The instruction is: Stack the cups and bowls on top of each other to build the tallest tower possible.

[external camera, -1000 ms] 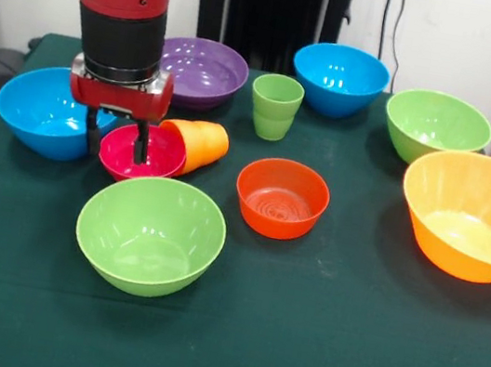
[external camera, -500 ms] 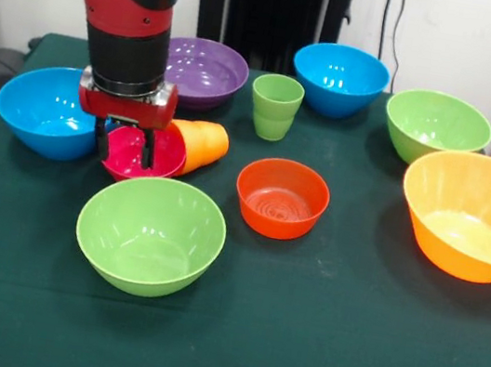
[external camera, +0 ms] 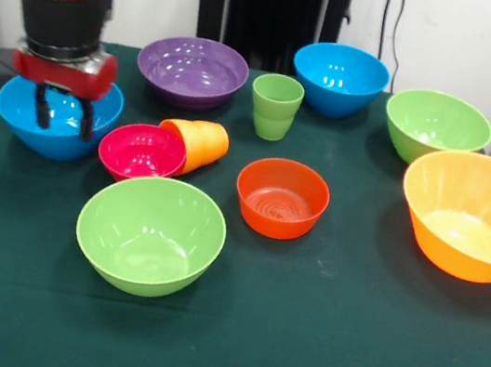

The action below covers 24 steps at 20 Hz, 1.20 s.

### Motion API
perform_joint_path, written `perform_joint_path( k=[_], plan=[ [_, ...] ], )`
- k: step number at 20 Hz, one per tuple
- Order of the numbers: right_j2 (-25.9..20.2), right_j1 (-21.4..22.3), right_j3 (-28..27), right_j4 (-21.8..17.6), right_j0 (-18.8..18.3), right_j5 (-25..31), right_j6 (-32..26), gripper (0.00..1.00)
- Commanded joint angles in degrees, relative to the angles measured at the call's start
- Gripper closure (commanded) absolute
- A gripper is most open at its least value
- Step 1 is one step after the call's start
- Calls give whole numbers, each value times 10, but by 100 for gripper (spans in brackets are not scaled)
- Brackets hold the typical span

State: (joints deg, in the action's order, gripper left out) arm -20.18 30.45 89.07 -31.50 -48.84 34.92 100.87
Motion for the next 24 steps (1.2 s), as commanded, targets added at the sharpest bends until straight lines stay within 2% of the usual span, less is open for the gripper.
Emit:
perform_joint_path(
  k=[1, 4, 9, 12, 15, 17, 19, 24],
  plan=[
    [-1, 16, 27, -48, -15, 16, -90, 0],
    [2, 37, 59, -65, -31, -12, -91, 0],
    [37, 28, 132, -107, -41, -98, -24, 0],
    [11, 44, 181, -111, -62, -134, -33, 0],
    [-54, 83, 241, -118, -93, -185, -59, 0],
    [-69, 99, 268, -119, -103, -207, -48, 0],
    [-62, 102, 283, -126, -103, -224, -29, 0],
    [-33, 52, 281, -156, -99, -247, -17, 0]
  ],
)
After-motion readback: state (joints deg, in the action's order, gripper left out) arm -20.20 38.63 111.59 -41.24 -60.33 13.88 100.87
